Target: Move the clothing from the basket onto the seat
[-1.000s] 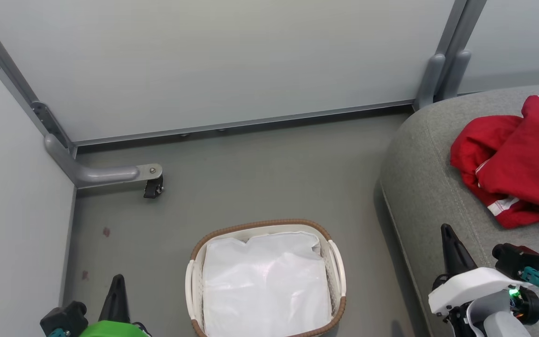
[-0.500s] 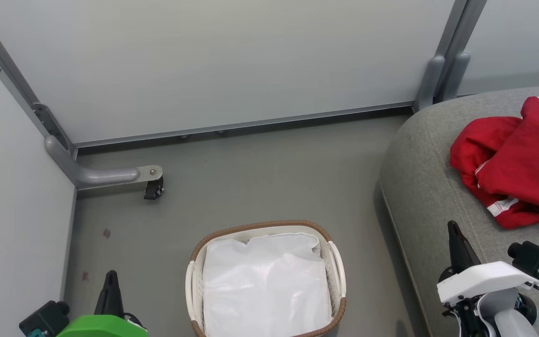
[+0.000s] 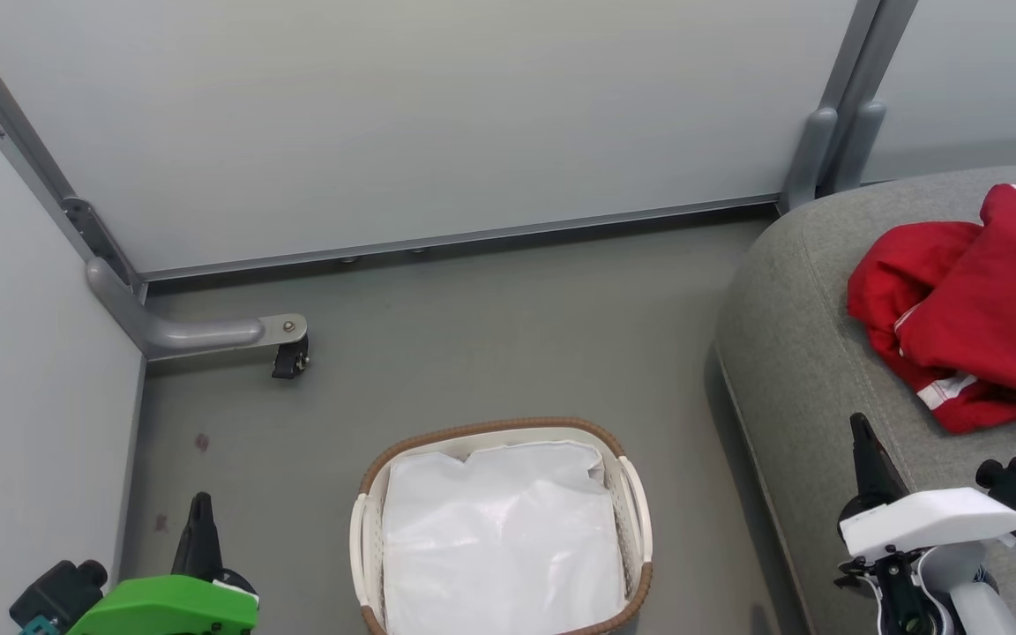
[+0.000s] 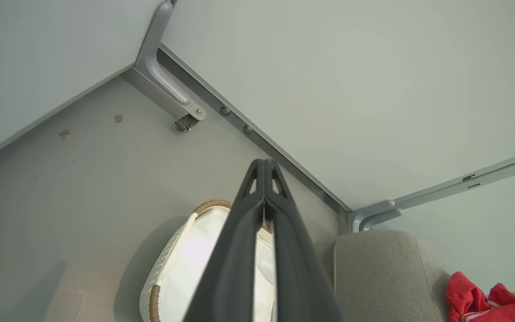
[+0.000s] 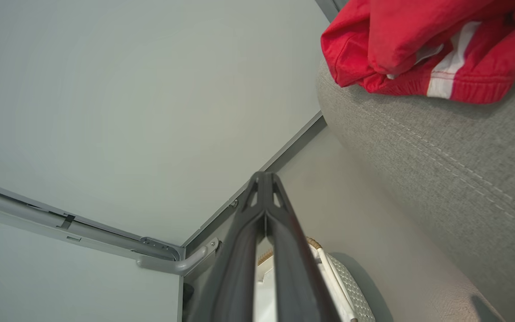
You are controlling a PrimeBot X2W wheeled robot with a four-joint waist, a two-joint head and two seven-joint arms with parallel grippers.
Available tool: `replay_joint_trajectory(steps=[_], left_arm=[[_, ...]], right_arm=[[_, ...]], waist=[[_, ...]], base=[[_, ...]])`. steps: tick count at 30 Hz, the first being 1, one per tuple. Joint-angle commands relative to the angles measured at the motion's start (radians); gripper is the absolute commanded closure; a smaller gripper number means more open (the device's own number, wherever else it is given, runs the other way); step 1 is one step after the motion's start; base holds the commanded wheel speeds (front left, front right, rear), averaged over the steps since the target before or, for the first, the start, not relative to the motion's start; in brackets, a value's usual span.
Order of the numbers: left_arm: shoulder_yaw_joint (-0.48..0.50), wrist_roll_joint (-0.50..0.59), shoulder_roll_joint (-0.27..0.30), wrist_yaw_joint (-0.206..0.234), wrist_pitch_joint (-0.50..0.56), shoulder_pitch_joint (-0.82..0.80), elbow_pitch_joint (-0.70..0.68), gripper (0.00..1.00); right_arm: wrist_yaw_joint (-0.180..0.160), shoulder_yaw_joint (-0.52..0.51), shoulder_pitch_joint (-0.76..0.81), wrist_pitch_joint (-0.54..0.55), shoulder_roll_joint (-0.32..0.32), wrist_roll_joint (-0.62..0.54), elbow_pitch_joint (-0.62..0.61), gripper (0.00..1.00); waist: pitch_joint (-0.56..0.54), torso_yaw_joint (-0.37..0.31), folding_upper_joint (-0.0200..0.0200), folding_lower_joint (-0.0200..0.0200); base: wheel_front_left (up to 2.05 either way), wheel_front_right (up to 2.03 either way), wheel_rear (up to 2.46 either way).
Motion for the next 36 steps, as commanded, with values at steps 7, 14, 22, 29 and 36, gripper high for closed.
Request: replay_joint_trajectory(steps=[7,14,22,29,36], left_arm=[[0.011,-0.101,0.007,-0.003,0.027,-0.034,-0.031,1.00],[0.018,-0.176,0.007,-0.003,0.049,-0.039,-0.045,1.00],[0.025,-0.256,0.008,-0.004,0.072,-0.046,-0.058,1.00],[0.031,-0.323,0.009,-0.004,0.092,-0.052,-0.070,1.00],[0.036,-0.394,0.009,-0.005,0.113,-0.056,-0.082,1.00]], right_arm=[[0.000,-0.010,0.002,0.029,-0.007,0.104,-0.029,1.00],[0.000,-0.015,0.004,0.050,-0.008,0.179,-0.039,1.00],[0.000,-0.021,0.007,0.074,-0.009,0.260,-0.050,1.00],[0.000,-0.025,0.009,0.094,-0.010,0.328,-0.059,1.00],[-0.001,-0.030,0.011,0.114,-0.010,0.398,-0.069,1.00]], waist=[[-0.003,0.000,0.0000,0.0000],[-0.005,0.000,0.0000,0.0000],[-0.008,0.000,0.0000,0.0000],[-0.010,0.000,0.0000,0.0000],[-0.013,0.000,0.0000,0.0000]], base=[[0.00,0.00,0.00],[0.00,0.00,0.00],[0.00,0.00,0.00],[0.00,0.00,0.00],[0.00,0.00,0.00]])
